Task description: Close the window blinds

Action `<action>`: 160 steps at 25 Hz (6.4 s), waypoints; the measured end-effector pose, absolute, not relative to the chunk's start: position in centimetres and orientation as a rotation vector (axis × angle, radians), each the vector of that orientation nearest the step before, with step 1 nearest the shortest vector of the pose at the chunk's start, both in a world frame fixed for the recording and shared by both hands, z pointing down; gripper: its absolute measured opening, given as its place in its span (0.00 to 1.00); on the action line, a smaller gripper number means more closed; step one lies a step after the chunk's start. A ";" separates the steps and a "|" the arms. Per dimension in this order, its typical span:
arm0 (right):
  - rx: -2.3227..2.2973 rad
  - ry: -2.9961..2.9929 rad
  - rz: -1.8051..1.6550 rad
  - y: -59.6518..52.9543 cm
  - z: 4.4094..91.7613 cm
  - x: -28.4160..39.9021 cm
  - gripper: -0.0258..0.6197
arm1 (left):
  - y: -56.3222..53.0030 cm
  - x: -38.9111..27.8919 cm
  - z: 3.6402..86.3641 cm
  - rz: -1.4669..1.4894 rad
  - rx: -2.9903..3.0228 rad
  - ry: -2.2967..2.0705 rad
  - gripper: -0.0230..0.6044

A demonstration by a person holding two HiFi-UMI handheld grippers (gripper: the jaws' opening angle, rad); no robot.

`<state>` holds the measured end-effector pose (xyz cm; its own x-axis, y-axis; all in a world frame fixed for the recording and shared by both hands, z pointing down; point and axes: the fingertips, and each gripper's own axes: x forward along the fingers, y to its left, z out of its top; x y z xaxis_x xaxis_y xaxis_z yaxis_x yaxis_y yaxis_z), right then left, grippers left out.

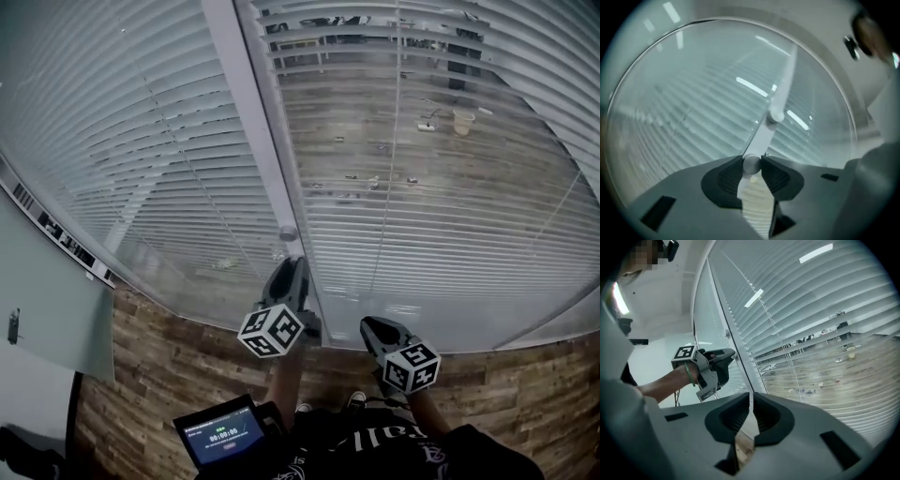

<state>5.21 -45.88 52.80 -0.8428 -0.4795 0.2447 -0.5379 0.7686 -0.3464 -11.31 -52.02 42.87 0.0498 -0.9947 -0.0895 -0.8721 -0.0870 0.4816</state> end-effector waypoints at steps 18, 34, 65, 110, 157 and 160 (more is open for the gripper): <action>0.737 -2.817 0.641 -45.2 53.6 4.3 0.10 | -51.6 -10.1 43.9 1.286 2.417 -2.330 0.33; 0.817 -2.793 0.675 -45.6 53.7 6.0 0.10 | -52.0 -10.6 42.9 -0.980 1.807 -1.586 0.24; 0.931 -2.768 0.705 -46.2 54.2 7.4 0.10 | -51.4 -10.7 42.8 -0.527 2.113 -1.850 0.24; 1.489 -2.563 0.785 -5.0 55.9 6.1 0.10 | -10.6 -3.5 53.1 0.059 2.526 -1.105 0.04; 1.340 -2.624 0.721 36.1 58.5 -18.7 0.10 | 33.1 -27.4 55.9 0.029 2.561 -1.102 0.04; 1.341 -2.620 0.706 36.8 58.3 -19.1 0.10 | 33.5 -27.6 55.5 0.017 2.573 -1.090 0.04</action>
<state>-19.09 36.76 58.32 -0.6019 -0.7380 0.3052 -0.7914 0.5000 -0.3517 -27.57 33.50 55.55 0.7048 -0.6947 0.1437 -0.6989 -0.6454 0.3083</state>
